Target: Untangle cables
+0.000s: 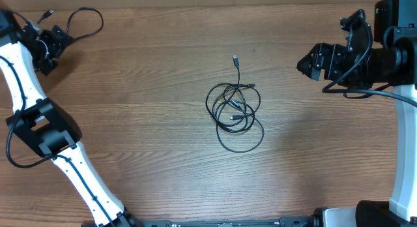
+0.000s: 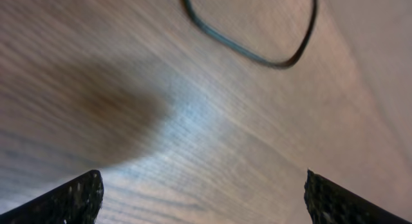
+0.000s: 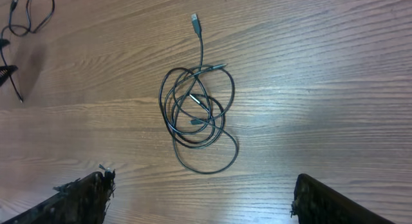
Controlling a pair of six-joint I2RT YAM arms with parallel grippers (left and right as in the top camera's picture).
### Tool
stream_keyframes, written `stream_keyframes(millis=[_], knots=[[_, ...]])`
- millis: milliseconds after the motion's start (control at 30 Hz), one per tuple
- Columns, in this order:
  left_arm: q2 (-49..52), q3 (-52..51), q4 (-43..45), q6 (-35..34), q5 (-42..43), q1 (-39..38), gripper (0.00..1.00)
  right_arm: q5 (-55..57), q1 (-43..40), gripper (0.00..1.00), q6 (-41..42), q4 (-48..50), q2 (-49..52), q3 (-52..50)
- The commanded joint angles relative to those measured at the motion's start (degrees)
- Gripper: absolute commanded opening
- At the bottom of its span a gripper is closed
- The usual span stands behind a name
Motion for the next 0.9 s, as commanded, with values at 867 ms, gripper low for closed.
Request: stream_keyframes(millis=[867], knots=[[-24.63,-4.11,-32.28,10.16,-8.87,-34.67,1.0,-10.75,3.41,1.0,-0.04,18.93,-0.13,-30.51]])
